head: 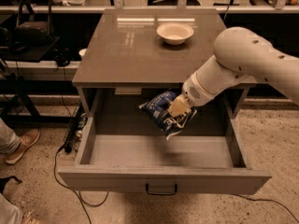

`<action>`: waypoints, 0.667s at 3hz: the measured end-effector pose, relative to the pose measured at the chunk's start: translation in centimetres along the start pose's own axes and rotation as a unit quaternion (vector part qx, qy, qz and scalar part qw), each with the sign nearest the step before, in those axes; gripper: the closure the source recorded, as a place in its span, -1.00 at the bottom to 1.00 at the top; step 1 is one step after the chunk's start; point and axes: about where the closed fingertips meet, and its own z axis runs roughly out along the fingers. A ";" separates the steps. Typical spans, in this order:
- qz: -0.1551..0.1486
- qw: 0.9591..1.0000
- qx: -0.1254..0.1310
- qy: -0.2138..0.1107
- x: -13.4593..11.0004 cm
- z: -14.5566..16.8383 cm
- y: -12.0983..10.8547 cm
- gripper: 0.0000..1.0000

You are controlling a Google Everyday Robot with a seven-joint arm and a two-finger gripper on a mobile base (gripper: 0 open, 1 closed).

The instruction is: Pick blue chip bag from top drawer and place on counter

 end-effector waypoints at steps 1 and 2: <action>0.027 0.999 0.026 -0.024 2.6 -4.7 0.5 1.00; 0.047 0.995 0.065 -0.063 2.5 -10.7 0.3 1.00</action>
Offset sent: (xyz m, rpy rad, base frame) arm -0.0437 -0.0954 0.1251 0.0394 -0.1732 -0.2463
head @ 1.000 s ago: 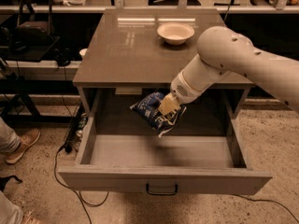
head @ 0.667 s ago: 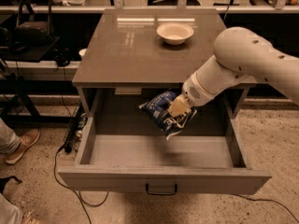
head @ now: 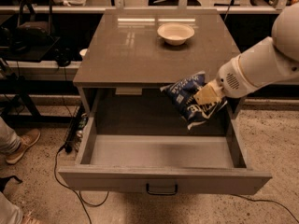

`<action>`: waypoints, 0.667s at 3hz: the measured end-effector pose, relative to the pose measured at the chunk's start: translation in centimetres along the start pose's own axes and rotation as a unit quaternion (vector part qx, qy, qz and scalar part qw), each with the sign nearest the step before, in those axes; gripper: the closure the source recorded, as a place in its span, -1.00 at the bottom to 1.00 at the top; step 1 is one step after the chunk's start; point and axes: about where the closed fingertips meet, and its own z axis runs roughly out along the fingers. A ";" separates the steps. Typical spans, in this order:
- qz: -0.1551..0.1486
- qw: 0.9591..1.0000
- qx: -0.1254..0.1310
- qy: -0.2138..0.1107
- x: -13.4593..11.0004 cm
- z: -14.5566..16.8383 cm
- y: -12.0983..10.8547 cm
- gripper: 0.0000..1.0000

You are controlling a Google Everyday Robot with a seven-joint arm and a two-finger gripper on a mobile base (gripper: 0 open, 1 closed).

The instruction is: Pick blue chip bag from top drawer and place on counter

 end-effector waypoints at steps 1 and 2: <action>-0.005 0.999 0.012 -0.041 -3.9 -2.1 -1.3 1.00; -0.025 0.997 -0.001 -0.072 -9.2 -2.1 -1.9 1.00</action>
Offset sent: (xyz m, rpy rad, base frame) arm 0.1292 0.0589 0.1135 0.1517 -0.2152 0.0837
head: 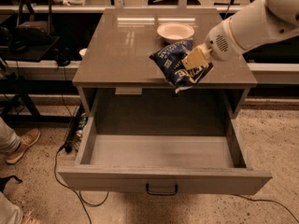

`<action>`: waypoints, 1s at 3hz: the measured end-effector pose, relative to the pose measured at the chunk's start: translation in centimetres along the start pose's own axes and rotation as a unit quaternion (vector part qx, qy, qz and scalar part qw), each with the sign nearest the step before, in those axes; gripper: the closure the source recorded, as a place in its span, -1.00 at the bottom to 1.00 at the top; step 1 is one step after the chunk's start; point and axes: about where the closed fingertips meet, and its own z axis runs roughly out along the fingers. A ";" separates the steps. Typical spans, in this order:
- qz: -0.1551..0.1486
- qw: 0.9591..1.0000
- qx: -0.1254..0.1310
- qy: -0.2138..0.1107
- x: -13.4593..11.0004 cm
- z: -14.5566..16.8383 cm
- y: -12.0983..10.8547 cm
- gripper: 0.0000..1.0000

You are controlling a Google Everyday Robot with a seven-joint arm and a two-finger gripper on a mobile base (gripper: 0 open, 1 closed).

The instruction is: Pick blue chip bag from top drawer and place on counter

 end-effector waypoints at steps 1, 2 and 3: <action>-0.016 1.000 -0.017 -0.012 -5.7 2.7 -0.8 1.00; -0.031 0.999 -0.040 -0.014 -10.3 6.3 -0.3 1.00; -0.040 0.998 -0.042 0.001 -13.4 10.0 0.6 0.65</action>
Offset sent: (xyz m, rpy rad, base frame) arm 0.1375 0.1394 0.0314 0.0650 -0.0138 0.1639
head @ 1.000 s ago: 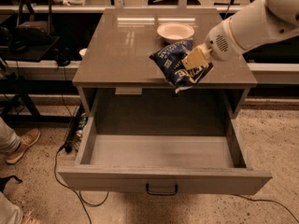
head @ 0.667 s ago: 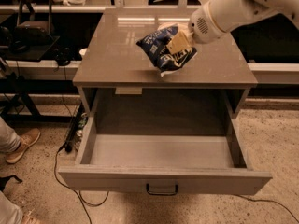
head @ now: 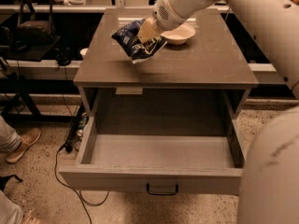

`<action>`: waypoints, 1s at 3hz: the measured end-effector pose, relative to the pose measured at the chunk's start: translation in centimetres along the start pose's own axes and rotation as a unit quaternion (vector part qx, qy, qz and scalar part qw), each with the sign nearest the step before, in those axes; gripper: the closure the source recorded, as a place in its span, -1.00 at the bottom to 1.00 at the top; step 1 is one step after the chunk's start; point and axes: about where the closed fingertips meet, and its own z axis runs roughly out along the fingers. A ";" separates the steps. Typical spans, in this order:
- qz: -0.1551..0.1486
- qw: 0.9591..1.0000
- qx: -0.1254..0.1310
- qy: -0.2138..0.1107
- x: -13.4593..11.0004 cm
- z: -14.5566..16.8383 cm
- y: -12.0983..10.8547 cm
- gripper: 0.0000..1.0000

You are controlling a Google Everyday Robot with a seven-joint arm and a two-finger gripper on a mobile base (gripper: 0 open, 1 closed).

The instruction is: Pick blue chip bag from top drawer and place on counter

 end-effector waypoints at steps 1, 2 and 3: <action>0.003 1.000 0.009 0.010 -2.2 3.0 -0.2 0.18; 0.010 1.000 0.013 0.010 -3.4 4.5 -0.6 -0.28; 0.022 0.999 0.028 0.004 -3.4 4.6 -1.4 -0.75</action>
Offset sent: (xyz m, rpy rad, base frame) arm 0.0566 0.0495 -0.0064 -0.0148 0.0038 -0.0607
